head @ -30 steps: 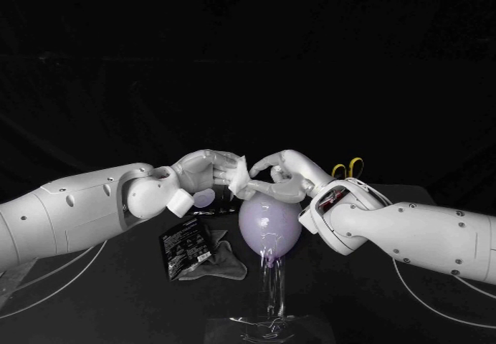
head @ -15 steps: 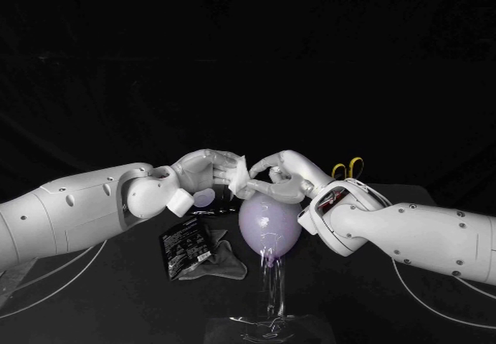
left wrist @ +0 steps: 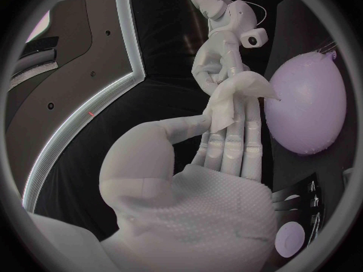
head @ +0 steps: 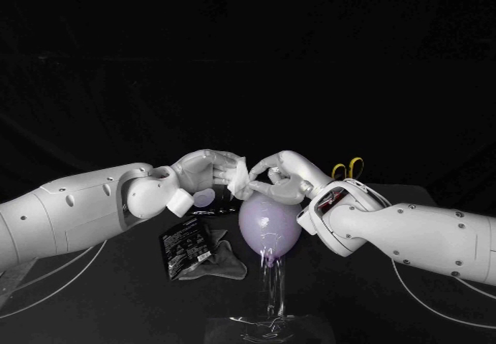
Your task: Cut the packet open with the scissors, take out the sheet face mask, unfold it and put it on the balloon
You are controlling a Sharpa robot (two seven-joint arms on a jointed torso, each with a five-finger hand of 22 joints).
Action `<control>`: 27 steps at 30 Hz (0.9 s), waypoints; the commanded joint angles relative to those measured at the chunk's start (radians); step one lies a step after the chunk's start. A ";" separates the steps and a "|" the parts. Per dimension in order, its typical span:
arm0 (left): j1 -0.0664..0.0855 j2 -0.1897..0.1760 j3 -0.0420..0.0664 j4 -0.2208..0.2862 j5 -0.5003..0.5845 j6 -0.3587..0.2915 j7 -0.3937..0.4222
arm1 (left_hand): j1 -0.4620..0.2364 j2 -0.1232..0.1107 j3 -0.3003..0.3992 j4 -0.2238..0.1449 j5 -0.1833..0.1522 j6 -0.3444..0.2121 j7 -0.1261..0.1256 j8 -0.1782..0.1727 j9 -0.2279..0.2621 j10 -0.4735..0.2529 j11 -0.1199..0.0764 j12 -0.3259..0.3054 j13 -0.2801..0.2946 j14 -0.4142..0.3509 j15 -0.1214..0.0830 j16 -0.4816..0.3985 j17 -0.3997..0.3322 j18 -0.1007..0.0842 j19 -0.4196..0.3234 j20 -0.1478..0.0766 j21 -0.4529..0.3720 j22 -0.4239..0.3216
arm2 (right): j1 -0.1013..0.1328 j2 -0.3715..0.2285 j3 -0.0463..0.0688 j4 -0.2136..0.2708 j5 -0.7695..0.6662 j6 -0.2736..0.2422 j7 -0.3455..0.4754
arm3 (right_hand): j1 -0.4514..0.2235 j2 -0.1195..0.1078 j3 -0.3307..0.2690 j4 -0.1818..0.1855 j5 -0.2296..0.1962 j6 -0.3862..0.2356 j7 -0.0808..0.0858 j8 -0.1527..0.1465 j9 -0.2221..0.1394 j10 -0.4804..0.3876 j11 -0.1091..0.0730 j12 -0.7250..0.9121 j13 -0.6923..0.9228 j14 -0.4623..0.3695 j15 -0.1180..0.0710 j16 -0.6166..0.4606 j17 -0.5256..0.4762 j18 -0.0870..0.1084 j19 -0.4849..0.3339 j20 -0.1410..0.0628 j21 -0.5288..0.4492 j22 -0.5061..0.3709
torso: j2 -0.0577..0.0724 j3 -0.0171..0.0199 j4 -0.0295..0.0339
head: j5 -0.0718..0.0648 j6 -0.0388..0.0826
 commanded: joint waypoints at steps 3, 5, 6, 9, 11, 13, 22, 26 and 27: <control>0.002 0.000 0.002 -0.001 0.008 0.002 0.008 | 0.010 0.000 -0.006 -0.002 -0.003 0.003 0.002 0.002 0.307 -0.008 -0.003 0.005 0.001 0.007 -0.001 -0.008 0.001 0.005 0.004 0.006 -0.004 -0.002 | -0.001 -0.005 0.000 0.005 -0.029 -0.012 0.004 | 0.000 -0.001 0.009 0.001 0.005 0.006 -0.001 0.010 0.009 0.055 -0.007 0.003 0.197 0.104 -0.008 0.004 0.264 -0.013 0.018 -0.009 0.004 0.213 | 0.000 0.0003 -0.0003 | 0.002 0.000; 0.002 -0.001 0.002 -0.002 0.007 -0.002 0.005 | 0.013 -0.001 -0.008 -0.004 -0.003 0.003 0.003 -0.001 0.305 -0.009 -0.003 0.005 0.002 0.007 0.000 -0.010 0.002 0.006 0.003 0.006 -0.005 -0.002 | -0.001 -0.009 0.000 0.008 -0.030 -0.018 0.005 | -0.002 -0.002 0.011 0.001 0.005 0.006 -0.002 0.012 0.011 0.056 -0.007 0.005 0.198 0.104 -0.009 0.004 0.264 -0.014 0.020 -0.010 0.007 0.213 | 0.000 0.0005 -0.0004 | 0.001 0.000; 0.002 -0.002 0.002 -0.002 0.006 -0.004 0.004 | 0.014 -0.002 -0.009 -0.004 -0.003 0.003 0.003 -0.002 0.303 -0.010 -0.003 0.005 0.002 0.007 0.000 -0.011 0.002 0.006 0.003 0.005 -0.004 -0.002 | -0.001 -0.012 0.000 0.010 -0.030 -0.021 0.006 | -0.002 -0.002 0.011 0.001 0.005 0.007 -0.002 0.012 0.011 0.056 -0.007 0.005 0.198 0.104 -0.009 0.004 0.264 -0.014 0.020 -0.010 0.007 0.214 | 0.000 0.0007 -0.0004 | 0.001 0.001; 0.002 -0.003 0.002 -0.003 0.001 -0.011 0.001 | 0.019 -0.002 -0.015 -0.005 -0.004 0.004 0.003 -0.007 0.298 -0.011 -0.002 0.006 0.002 0.007 0.000 -0.015 0.003 0.005 0.003 0.006 -0.005 -0.003 | -0.001 -0.021 0.000 0.021 -0.031 -0.034 0.010 | -0.005 -0.001 0.015 0.001 0.005 0.007 -0.003 0.016 0.013 0.058 -0.008 0.008 0.200 0.104 -0.010 0.004 0.264 -0.015 0.022 -0.011 0.012 0.215 | 0.000 0.0008 -0.0005 | 0.001 0.001; 0.002 -0.004 0.002 -0.003 -0.002 -0.015 -0.001 | 0.021 -0.002 -0.017 -0.006 -0.004 0.005 0.004 -0.009 0.296 -0.012 -0.002 0.006 0.002 0.007 0.000 -0.017 0.003 0.005 0.003 0.006 -0.005 -0.003 | -0.002 -0.027 0.000 0.028 -0.031 -0.042 0.013 | -0.006 -0.002 0.017 0.000 0.005 0.008 -0.003 0.018 0.015 0.059 -0.009 0.010 0.201 0.104 -0.010 0.004 0.264 -0.015 0.023 -0.011 0.013 0.215 | 0.000 0.0006 -0.0010 | 0.001 0.001; 0.002 -0.004 0.002 -0.004 -0.005 -0.019 -0.004 | 0.024 -0.002 -0.020 -0.005 -0.004 0.006 0.004 -0.011 0.293 -0.012 -0.002 0.006 0.002 0.007 0.001 -0.019 0.004 0.005 0.003 0.006 -0.005 -0.004 | -0.002 -0.034 0.000 0.035 -0.031 -0.051 0.015 | -0.007 -0.002 0.019 -0.001 0.005 0.008 -0.004 0.020 0.016 0.059 -0.010 0.010 0.201 0.104 -0.011 0.004 0.264 -0.016 0.025 -0.012 0.016 0.216 | 0.000 0.0006 -0.0012 | 0.001 0.000; 0.002 -0.004 0.002 -0.005 -0.021 -0.035 -0.012 | 0.031 -0.001 -0.029 -0.005 -0.004 0.008 0.004 -0.017 0.286 -0.014 -0.001 0.007 0.003 0.008 0.001 -0.024 0.005 0.005 0.002 0.007 -0.005 -0.004 | -0.002 -0.049 0.001 0.052 -0.031 -0.068 0.014 | -0.011 -0.004 0.025 -0.003 0.005 0.009 -0.006 0.027 0.020 0.062 -0.012 0.014 0.204 0.104 -0.013 0.004 0.264 -0.016 0.027 -0.014 0.019 0.217 | 0.000 0.0007 -0.0007 | 0.000 0.001; 0.002 -0.004 0.002 -0.005 -0.026 -0.045 -0.017 | 0.034 -0.003 -0.033 -0.005 -0.005 0.009 0.005 -0.021 0.282 -0.013 -0.001 0.008 0.003 0.009 0.001 -0.026 0.006 0.005 0.002 0.007 -0.004 -0.005 | -0.002 -0.055 0.001 0.056 -0.031 -0.070 0.011 | -0.013 -0.005 0.027 -0.003 0.005 0.009 -0.007 0.029 0.021 0.062 -0.012 0.015 0.204 0.104 -0.013 0.004 0.264 -0.017 0.027 -0.014 0.021 0.217 | 0.000 0.0003 -0.0003 | 0.000 0.000; 0.002 -0.004 0.002 -0.005 -0.027 -0.048 -0.019 | 0.036 -0.003 -0.036 -0.006 -0.005 0.009 0.005 -0.023 0.279 -0.014 -0.002 0.008 0.004 0.010 0.001 -0.027 0.007 0.005 0.002 0.007 -0.004 -0.005 | -0.002 -0.056 0.001 0.056 -0.031 -0.070 0.011 | -0.014 -0.006 0.028 -0.004 0.005 0.009 -0.007 0.031 0.022 0.063 -0.012 0.016 0.204 0.104 -0.013 0.004 0.264 -0.017 0.027 -0.015 0.021 0.217 | 0.000 0.0005 -0.0001 | 0.000 0.000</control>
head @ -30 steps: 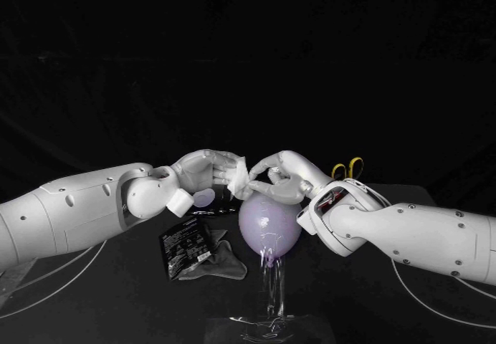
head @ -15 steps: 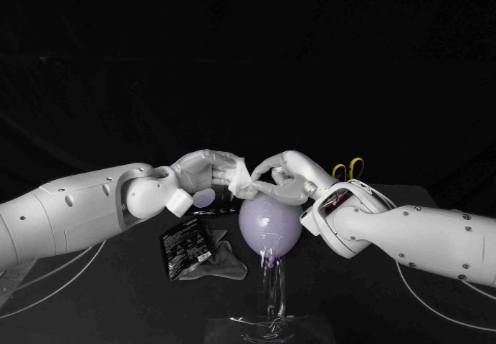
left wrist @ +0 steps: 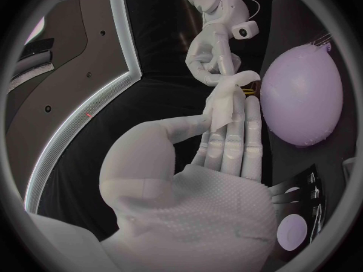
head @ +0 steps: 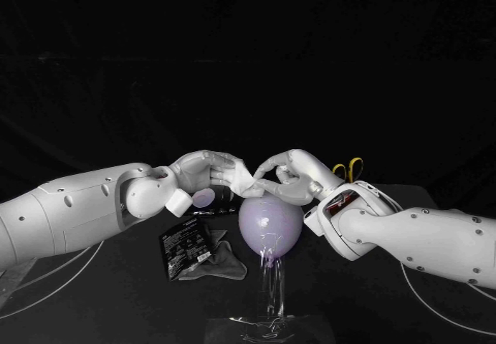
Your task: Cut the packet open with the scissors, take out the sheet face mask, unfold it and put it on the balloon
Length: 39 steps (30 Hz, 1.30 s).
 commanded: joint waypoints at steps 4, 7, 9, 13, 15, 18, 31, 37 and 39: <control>0.002 0.000 0.001 0.000 -0.015 -0.035 -0.010 | 0.024 0.001 -0.027 0.004 -0.005 0.009 0.002 -0.018 0.261 -0.009 -0.001 0.005 0.002 0.008 0.002 -0.013 0.005 0.012 0.002 0.008 -0.004 -0.002 | 0.000 -0.009 0.001 0.009 -0.014 -0.017 0.005 | -0.010 -0.002 0.009 -0.002 0.003 0.008 -0.002 0.009 0.023 0.065 -0.008 0.006 0.205 0.104 -0.007 0.003 0.263 -0.017 0.028 -0.008 0.006 0.217 | 0.000 -0.0008 0.0007 | 0.000 0.000; 0.002 0.000 0.001 0.001 -0.018 -0.051 -0.014 | 0.036 0.003 -0.044 0.007 -0.005 0.012 0.002 -0.028 0.247 -0.011 0.000 0.006 0.003 0.010 0.002 -0.019 0.008 0.012 0.002 0.009 -0.004 -0.004 | 0.000 -0.014 0.001 0.014 -0.014 -0.020 0.006 | -0.011 -0.002 0.011 -0.003 0.003 0.008 -0.002 0.011 0.024 0.066 -0.008 0.008 0.207 0.104 -0.007 0.003 0.263 -0.017 0.028 -0.008 0.006 0.217 | 0.000 -0.0006 0.0006 | 0.001 -0.001; 0.002 0.000 0.001 0.001 -0.021 -0.063 -0.018 | 0.042 0.003 -0.050 0.007 -0.005 0.013 0.002 -0.031 0.242 -0.012 0.000 0.007 0.003 0.010 0.003 -0.021 0.009 0.012 0.002 0.009 -0.004 -0.005 | 0.000 -0.018 0.002 0.017 -0.014 -0.022 0.007 | -0.011 -0.002 0.012 -0.004 0.003 0.008 -0.003 0.012 0.024 0.066 -0.008 0.007 0.206 0.104 -0.008 0.003 0.263 -0.017 0.029 -0.009 0.007 0.217 | 0.000 -0.0007 0.0004 | 0.001 -0.001; 0.002 -0.001 0.001 0.001 -0.025 -0.095 -0.030 | 0.047 0.002 -0.057 0.008 -0.004 0.015 0.003 -0.034 0.236 -0.012 0.000 0.007 0.003 0.011 0.003 -0.024 0.010 0.012 0.002 0.009 -0.004 -0.005 | 0.000 -0.025 0.002 0.023 -0.017 -0.025 0.009 | -0.011 -0.002 0.012 -0.004 0.003 0.008 -0.003 0.012 0.024 0.066 -0.008 0.007 0.206 0.104 -0.008 0.003 0.263 -0.017 0.029 -0.009 0.007 0.217 | 0.000 -0.0005 0.0004 | 0.002 -0.001; 0.002 -0.002 0.001 0.000 -0.026 -0.107 -0.035 | 0.050 0.002 -0.059 0.008 -0.004 0.015 0.003 -0.035 0.234 -0.012 0.000 0.008 0.004 0.011 0.003 -0.025 0.010 0.013 0.003 0.008 -0.004 -0.005 | 0.000 -0.028 0.002 0.026 -0.019 -0.025 0.009 | -0.011 -0.003 0.014 -0.004 0.003 0.008 -0.003 0.013 0.025 0.067 -0.009 0.010 0.208 0.104 -0.008 0.003 0.263 -0.017 0.029 -0.009 0.008 0.218 | 0.000 -0.0005 0.0004 | 0.003 -0.001; 0.002 -0.002 0.001 0.000 -0.028 -0.125 -0.044 | 0.053 0.002 -0.062 0.008 -0.003 0.016 0.003 -0.037 0.230 -0.012 0.000 0.008 0.004 0.012 0.002 -0.027 0.011 0.013 0.003 0.008 -0.003 -0.005 | 0.000 -0.034 0.002 0.030 -0.027 -0.023 0.010 | -0.011 -0.003 0.015 -0.005 0.003 0.008 -0.003 0.014 0.026 0.068 -0.009 0.011 0.208 0.104 -0.008 0.003 0.263 -0.017 0.029 -0.009 0.008 0.218 | 0.000 -0.0002 0.0001 | 0.003 0.000; 0.002 -0.002 0.001 -0.001 -0.034 -0.125 -0.060 | 0.060 0.001 -0.071 0.009 -0.003 0.021 0.002 -0.039 0.222 -0.009 -0.001 0.011 0.005 0.015 0.002 -0.030 0.013 0.013 0.005 0.008 -0.002 -0.006 | 0.000 -0.040 0.003 0.032 -0.045 -0.020 0.004 | -0.012 -0.004 0.016 -0.006 0.002 0.008 -0.003 0.015 0.027 0.069 -0.009 0.013 0.210 0.104 -0.008 0.003 0.263 -0.017 0.029 -0.009 0.007 0.218 | 0.000 -0.0005 0.0005 | 0.002 0.000; 0.002 -0.001 0.001 -0.001 -0.031 -0.139 -0.057 | 0.061 0.001 -0.072 0.009 -0.003 0.022 0.002 -0.040 0.220 -0.008 -0.001 0.012 0.005 0.016 0.002 -0.031 0.013 0.013 0.005 0.008 -0.002 -0.006 | 0.000 -0.042 0.003 0.032 -0.051 -0.015 0.000 | -0.012 -0.004 0.016 -0.006 0.002 0.008 -0.003 0.016 0.027 0.069 -0.009 0.014 0.210 0.104 -0.008 0.003 0.263 -0.017 0.029 -0.009 0.007 0.218 | 0.000 -0.0006 0.0002 | 0.003 0.000; 0.002 -0.001 0.001 -0.002 -0.029 -0.150 -0.053 | 0.061 0.001 -0.073 0.010 -0.003 0.022 0.002 -0.040 0.219 -0.008 -0.001 0.012 0.005 0.016 0.002 -0.031 0.014 0.013 0.006 0.008 -0.002 -0.006 | 0.000 -0.043 0.003 0.034 -0.054 -0.014 0.000 | -0.012 -0.004 0.016 -0.006 0.002 0.008 -0.003 0.016 0.027 0.069 -0.009 0.014 0.210 0.104 -0.008 0.003 0.263 -0.017 0.029 -0.009 0.007 0.218 | 0.000 -0.0006 0.0002 | 0.003 0.000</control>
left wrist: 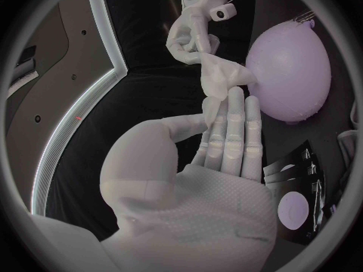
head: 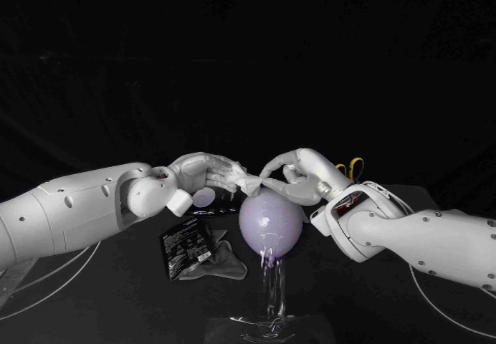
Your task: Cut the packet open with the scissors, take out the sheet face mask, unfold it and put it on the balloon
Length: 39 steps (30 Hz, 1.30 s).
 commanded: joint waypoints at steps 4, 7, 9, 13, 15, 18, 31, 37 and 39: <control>0.002 0.002 0.001 -0.003 0.015 -0.051 0.016 | 0.013 -0.002 -0.010 0.002 -0.004 0.011 0.004 0.001 0.213 -0.001 -0.001 0.004 0.002 0.005 0.001 -0.008 0.002 0.013 0.001 0.005 -0.002 -0.002 | 0.000 -0.006 0.001 0.005 -0.028 0.004 0.001 | -0.007 0.001 0.005 -0.001 0.005 0.005 0.000 0.005 0.025 0.066 -0.006 0.005 0.210 0.104 -0.009 0.004 0.263 -0.017 0.028 -0.004 0.003 0.218 | -0.001 -0.0003 0.0007 | 0.001 0.002; 0.002 0.002 0.001 -0.007 0.019 -0.065 0.019 | 0.025 -0.003 -0.027 0.003 -0.003 0.016 0.001 -0.006 0.198 0.001 -0.004 0.007 0.003 0.020 -0.003 0.000 0.010 0.013 0.001 0.005 0.001 -0.001 | 0.000 -0.009 0.001 0.007 -0.030 0.001 0.001 | -0.008 0.000 0.007 -0.002 0.005 0.005 0.000 0.007 0.026 0.066 -0.006 0.006 0.211 0.104 -0.009 0.004 0.263 -0.017 0.028 -0.005 0.003 0.218 | -0.001 -0.0001 0.0007 | 0.001 0.002; 0.002 0.002 0.002 -0.010 0.021 -0.073 0.020 | 0.028 -0.002 -0.031 0.003 -0.003 0.018 0.001 -0.007 0.194 0.002 -0.004 0.008 0.003 0.022 -0.004 0.003 0.013 0.013 0.001 0.005 0.003 -0.001 | 0.001 -0.012 0.002 0.008 -0.030 -0.002 0.002 | -0.008 0.000 0.007 -0.002 0.005 0.005 0.000 0.007 0.026 0.066 -0.006 0.006 0.211 0.104 -0.009 0.004 0.263 -0.017 0.028 -0.005 0.003 0.218 | 0.000 -0.0001 0.0002 | 0.001 0.002; 0.003 0.004 0.002 -0.018 0.020 -0.088 0.021 | 0.036 -0.003 -0.038 0.003 -0.002 0.024 -0.001 -0.010 0.184 0.007 -0.007 0.012 0.005 0.028 -0.007 0.011 0.019 0.014 0.003 0.003 0.010 0.002 | 0.004 -0.021 0.004 0.014 -0.031 -0.011 0.004 | -0.008 0.000 0.007 -0.003 0.005 0.005 -0.001 0.007 0.026 0.067 -0.006 0.006 0.211 0.104 -0.009 0.004 0.263 -0.017 0.029 -0.005 0.005 0.218 | 0.001 -0.0002 -0.0001 | 0.000 0.004; 0.004 0.004 0.002 -0.022 0.019 -0.093 0.021 | 0.041 -0.004 -0.044 0.003 -0.001 0.028 -0.003 -0.012 0.176 0.013 -0.009 0.015 0.006 0.032 -0.009 0.017 0.024 0.014 0.006 0.002 0.016 0.005 | 0.006 -0.024 0.005 0.016 -0.031 -0.015 0.006 | -0.008 0.000 0.007 -0.003 0.005 0.005 -0.001 0.007 0.026 0.067 -0.006 0.006 0.211 0.104 -0.009 0.004 0.263 -0.017 0.029 -0.005 0.005 0.218 | 0.001 -0.0002 -0.0001 | 0.000 0.004; 0.006 0.005 0.002 -0.025 0.014 -0.095 0.021 | 0.045 -0.005 -0.049 0.004 -0.001 0.030 -0.004 -0.015 0.168 0.016 -0.011 0.018 0.007 0.035 -0.011 0.025 0.030 0.014 0.009 -0.001 0.024 0.009 | 0.009 -0.028 0.006 0.017 -0.031 -0.020 0.007 | -0.008 0.000 0.007 -0.003 0.005 0.005 -0.001 0.007 0.026 0.067 -0.006 0.006 0.211 0.104 -0.009 0.004 0.263 -0.017 0.029 -0.005 0.005 0.218 | 0.000 -0.0001 -0.0002 | 0.000 0.004; 0.018 0.008 0.003 -0.026 -0.011 -0.078 0.008 | 0.058 -0.010 -0.062 0.005 -0.001 0.040 -0.009 -0.020 0.147 0.028 -0.017 0.030 0.012 0.043 -0.018 0.052 0.049 0.014 0.012 -0.007 0.044 0.018 | 0.016 -0.026 0.009 0.005 -0.025 -0.031 0.009 | -0.009 -0.001 0.009 -0.003 0.005 0.005 -0.001 0.008 0.027 0.067 -0.006 0.008 0.212 0.104 -0.009 0.004 0.263 -0.018 0.029 -0.005 0.007 0.219 | 0.000 0.0001 0.0003 | 0.000 0.009; 0.019 0.009 0.003 -0.023 -0.013 -0.076 0.016 | 0.063 -0.008 -0.074 0.012 -0.003 0.041 -0.010 -0.024 0.135 0.034 -0.019 0.036 0.015 0.045 -0.020 0.068 0.060 0.013 0.014 -0.009 0.053 0.022 | 0.017 -0.019 0.010 -0.001 -0.022 -0.021 0.006 | -0.010 -0.002 0.010 -0.004 0.005 0.005 -0.001 0.010 0.028 0.067 -0.006 0.006 0.211 0.104 -0.009 0.004 0.263 -0.017 0.028 -0.005 0.004 0.218 | 0.001 -0.0004 0.0010 | -0.001 0.011; 0.019 0.010 0.003 -0.020 -0.013 -0.073 0.021 | 0.064 -0.007 -0.078 0.015 -0.003 0.040 -0.010 -0.026 0.132 0.034 -0.019 0.037 0.016 0.045 -0.020 0.071 0.062 0.013 0.014 -0.009 0.054 0.022 | 0.017 -0.015 0.010 -0.003 -0.021 -0.014 0.004 | -0.010 -0.002 0.010 -0.004 0.005 0.005 -0.001 0.010 0.028 0.067 -0.006 0.006 0.211 0.104 -0.009 0.004 0.263 -0.017 0.028 -0.005 0.004 0.218 | 0.001 -0.0002 0.0011 | -0.001 0.011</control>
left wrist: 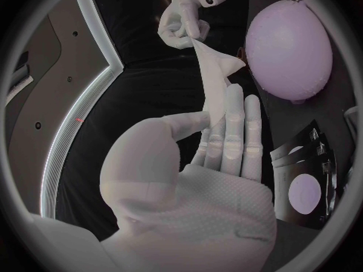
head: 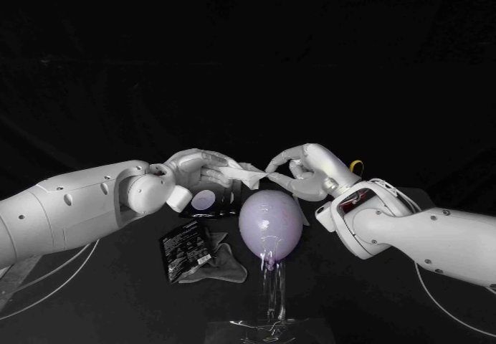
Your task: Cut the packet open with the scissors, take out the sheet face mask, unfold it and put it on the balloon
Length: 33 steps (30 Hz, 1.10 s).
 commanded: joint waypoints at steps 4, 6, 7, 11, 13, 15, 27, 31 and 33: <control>0.003 0.006 0.002 0.011 -0.005 0.011 0.034 | 0.024 0.009 -0.032 0.012 -0.006 0.012 0.015 -0.011 0.133 0.001 0.002 0.008 0.002 -0.004 0.001 0.016 0.012 0.013 0.003 0.000 0.005 0.000 | 0.001 0.014 0.001 -0.008 -0.005 0.024 -0.007 | -0.012 -0.003 0.006 0.001 0.002 0.003 -0.001 0.008 0.026 0.062 -0.006 -0.007 0.205 0.105 -0.010 0.004 0.263 -0.015 0.028 -0.005 -0.003 0.216 | -0.001 -0.0009 0.0013 | -0.001 0.000; 0.003 0.007 0.002 0.012 -0.004 0.010 0.040 | 0.031 0.012 -0.046 0.019 -0.008 0.010 0.016 -0.014 0.127 -0.001 0.003 0.009 0.003 -0.008 0.002 0.020 0.016 0.013 0.002 0.001 0.004 -0.001 | 0.001 0.018 0.001 -0.011 -0.006 0.032 -0.013 | -0.012 -0.003 0.006 0.001 0.002 0.003 -0.001 0.008 0.026 0.062 -0.006 -0.007 0.205 0.105 -0.010 0.004 0.263 -0.015 0.028 -0.005 -0.003 0.216 | -0.001 -0.0011 0.0013 | -0.001 0.000; 0.003 0.007 0.002 0.013 -0.003 0.009 0.044 | 0.037 0.015 -0.056 0.024 -0.008 0.009 0.016 -0.016 0.124 -0.002 0.003 0.010 0.004 -0.010 0.002 0.024 0.018 0.013 0.001 0.002 0.002 -0.002 | 0.001 0.020 0.001 -0.012 -0.008 0.036 -0.017 | -0.012 -0.003 0.006 0.001 0.002 0.003 -0.001 0.008 0.026 0.062 -0.006 -0.007 0.205 0.105 -0.010 0.004 0.263 -0.015 0.028 -0.005 -0.003 0.216 | -0.001 -0.0010 0.0011 | -0.001 0.000; 0.003 0.008 0.004 0.016 -0.002 0.009 0.054 | 0.056 0.015 -0.083 0.029 -0.009 0.008 0.017 -0.023 0.114 -0.003 0.002 0.013 0.006 -0.015 0.002 0.033 0.025 0.013 0.001 0.004 0.000 -0.006 | 0.001 0.026 0.001 -0.019 -0.013 0.054 -0.031 | -0.013 -0.003 0.009 0.001 0.002 0.000 0.000 0.009 0.027 0.059 -0.006 -0.015 0.201 0.105 -0.010 0.004 0.263 -0.014 0.024 -0.006 -0.010 0.213 | 0.000 -0.0011 0.0011 | 0.000 0.002; 0.003 0.008 0.004 0.017 -0.001 0.011 0.057 | 0.059 0.014 -0.086 0.029 -0.009 0.008 0.016 -0.024 0.112 -0.003 0.003 0.013 0.006 -0.016 0.002 0.035 0.026 0.014 0.001 0.004 0.000 -0.006 | 0.001 0.028 0.001 -0.022 -0.015 0.061 -0.038 | -0.014 -0.004 0.012 0.000 0.002 -0.002 0.000 0.010 0.028 0.057 -0.006 -0.021 0.197 0.105 -0.010 0.004 0.263 -0.013 0.022 -0.006 -0.014 0.212 | 0.000 -0.0005 0.0008 | 0.000 0.002; 0.003 0.007 0.005 0.019 0.000 0.016 0.060 | 0.073 0.019 -0.103 0.036 -0.011 0.010 0.017 -0.030 0.104 -0.003 0.003 0.016 0.008 -0.018 0.002 0.041 0.031 0.014 0.002 0.005 -0.001 -0.007 | 0.001 0.031 0.000 -0.026 -0.017 0.068 -0.046 | -0.015 -0.004 0.012 0.000 0.002 -0.003 0.000 0.010 0.029 0.056 -0.006 -0.023 0.196 0.105 -0.010 0.004 0.263 -0.012 0.021 -0.006 -0.016 0.212 | 0.000 -0.0005 0.0002 | 0.000 0.003; 0.003 0.012 0.024 0.023 -0.004 0.023 0.073 | 0.133 0.024 -0.165 0.057 -0.016 0.017 0.017 -0.054 0.073 -0.007 0.003 0.022 0.012 -0.022 0.001 0.066 0.046 0.015 0.009 0.005 -0.003 -0.014 | 0.001 0.044 -0.001 -0.043 -0.039 0.057 -0.069 | -0.020 -0.005 0.019 -0.001 0.002 -0.011 0.002 0.013 0.032 0.049 -0.005 -0.040 0.187 0.105 -0.009 0.004 0.263 -0.010 0.015 -0.006 -0.026 0.208 | -0.001 0.0004 0.0004 | 0.000 0.003; 0.003 0.012 0.028 0.023 -0.007 0.021 0.071 | 0.156 0.021 -0.190 0.071 -0.015 0.030 0.013 -0.068 0.055 -0.003 -0.003 0.023 0.012 0.018 -0.009 0.131 0.080 0.015 0.039 -0.010 0.029 -0.001 | 0.001 0.044 -0.001 -0.047 -0.040 0.048 -0.070 | -0.020 -0.005 0.019 -0.001 0.002 -0.011 0.002 0.013 0.032 0.049 -0.005 -0.040 0.187 0.105 -0.009 0.004 0.263 -0.010 0.015 -0.006 -0.026 0.208 | -0.001 0.0001 -0.0004 | 0.000 0.003; 0.003 0.011 0.029 0.024 -0.008 0.021 0.071 | 0.163 0.019 -0.195 0.077 -0.015 0.033 0.011 -0.072 0.049 -0.001 -0.004 0.024 0.012 0.031 -0.013 0.166 0.098 0.016 0.050 -0.017 0.045 0.007 | 0.001 0.043 -0.001 -0.050 -0.041 0.046 -0.070 | -0.021 -0.005 0.020 -0.001 0.002 -0.012 0.002 0.014 0.032 0.048 -0.005 -0.041 0.186 0.105 -0.009 0.004 0.263 -0.010 0.016 -0.006 -0.025 0.209 | -0.001 0.0002 -0.0003 | 0.000 0.002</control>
